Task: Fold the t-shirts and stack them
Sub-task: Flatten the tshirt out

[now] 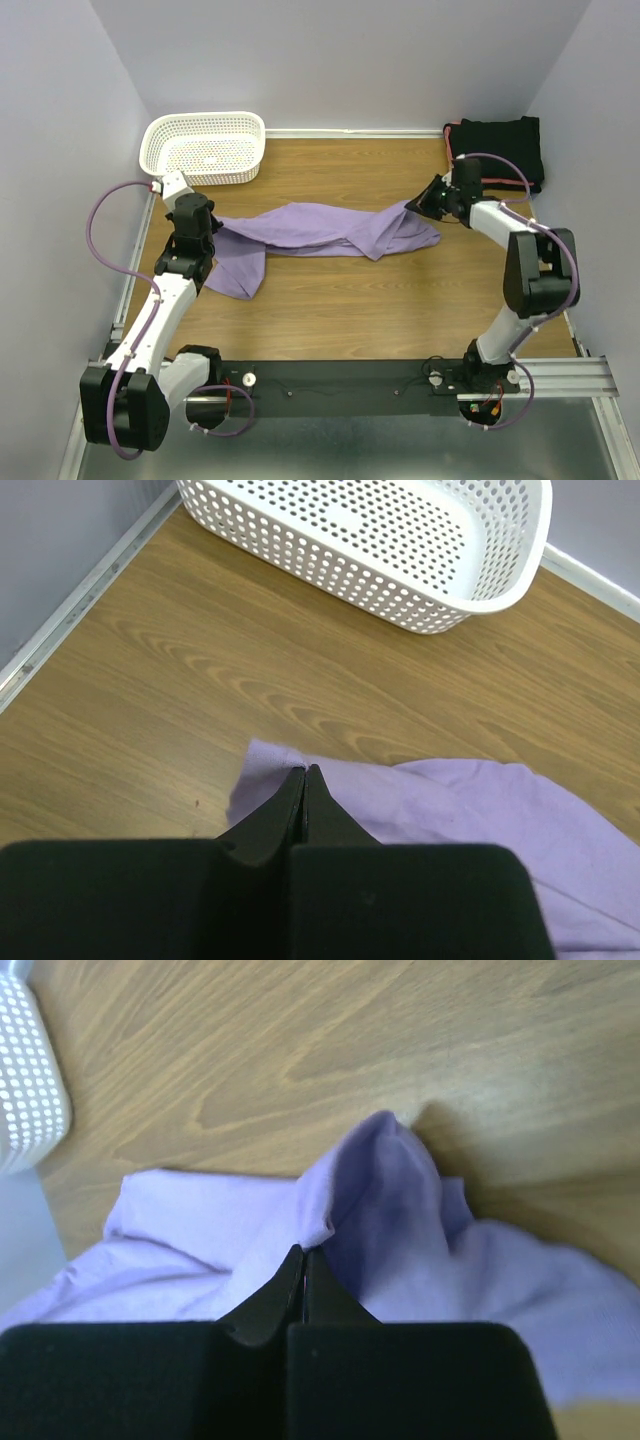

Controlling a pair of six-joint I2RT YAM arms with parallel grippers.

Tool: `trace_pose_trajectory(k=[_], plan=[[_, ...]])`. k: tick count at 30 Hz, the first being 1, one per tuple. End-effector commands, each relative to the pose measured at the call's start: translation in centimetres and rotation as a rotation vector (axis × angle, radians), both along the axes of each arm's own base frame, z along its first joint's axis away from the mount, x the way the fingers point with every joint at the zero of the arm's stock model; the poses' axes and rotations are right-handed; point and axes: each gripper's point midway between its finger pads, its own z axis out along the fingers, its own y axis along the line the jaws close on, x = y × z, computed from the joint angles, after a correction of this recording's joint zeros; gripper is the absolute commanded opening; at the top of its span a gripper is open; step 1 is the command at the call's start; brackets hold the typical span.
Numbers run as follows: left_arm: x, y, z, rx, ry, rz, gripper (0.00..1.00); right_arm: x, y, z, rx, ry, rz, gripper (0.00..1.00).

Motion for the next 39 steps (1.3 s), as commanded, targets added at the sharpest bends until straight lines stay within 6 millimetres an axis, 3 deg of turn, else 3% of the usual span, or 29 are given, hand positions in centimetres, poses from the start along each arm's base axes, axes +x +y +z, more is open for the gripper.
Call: trace_pose_trajectory(k=[1, 2, 6, 11, 13, 14, 16, 18, 23, 27, 32, 35, 39], plan=[[-0.7, 0.8, 1.2, 0.006, -0.015, 0.045, 0.00, -3.3, -2.7, 2.1, -0.210, 0.028, 0.021, 0.01], [-1.0, 0.9, 1.2, 0.007, -0.016, 0.048, 0.00, -4.2, -3.2, 2.0, -0.239, 0.042, 0.026, 0.01], [-2.2, 1.0, 1.2, 0.007, -0.029, 0.049, 0.00, -11.0, -4.5, 1.6, -0.301, 0.133, 0.065, 0.02], [-2.5, 0.6, 1.8, 0.003, -0.054, 0.029, 0.00, -19.1, -3.9, 0.3, -0.240, 0.266, 0.113, 0.13], [-2.4, 0.4, 1.8, 0.002, -0.055, 0.021, 0.00, -20.9, -3.2, 1.4, -0.194, 0.248, 0.125, 0.25], [-2.3, 0.4, 1.9, 0.004, -0.059, 0.018, 0.00, -22.3, -3.2, 1.2, -0.182, 0.286, 0.127, 0.42], [-2.2, 0.2, 1.8, 0.003, -0.057, 0.010, 0.00, -23.1, -3.0, 2.0, -0.168, 0.275, 0.132, 0.52], [-2.1, 0.2, 1.8, 0.001, -0.059, 0.009, 0.00, -22.7, -3.4, 3.3, -0.191, 0.238, 0.123, 0.58], [-2.0, 0.3, 1.8, 0.010, -0.056, 0.011, 0.00, -19.9, -4.6, 3.5, -0.290, 0.199, 0.133, 0.56], [-2.0, 0.3, 1.8, 0.010, -0.058, 0.013, 0.00, -16.5, -3.8, 1.3, -0.274, 0.178, 0.160, 0.46], [-1.9, 0.3, 1.6, 0.012, -0.051, 0.012, 0.00, -12.2, -2.8, 0.2, -0.246, 0.124, 0.191, 0.34], [-1.9, 0.4, 1.5, 0.016, -0.050, 0.017, 0.00, -10.7, -2.9, -1.7, -0.261, 0.154, 0.196, 0.34], [-1.7, 0.5, 1.4, 0.023, -0.041, 0.023, 0.00, -7.2, -3.5, -3.3, -0.301, 0.165, 0.151, 0.32]])
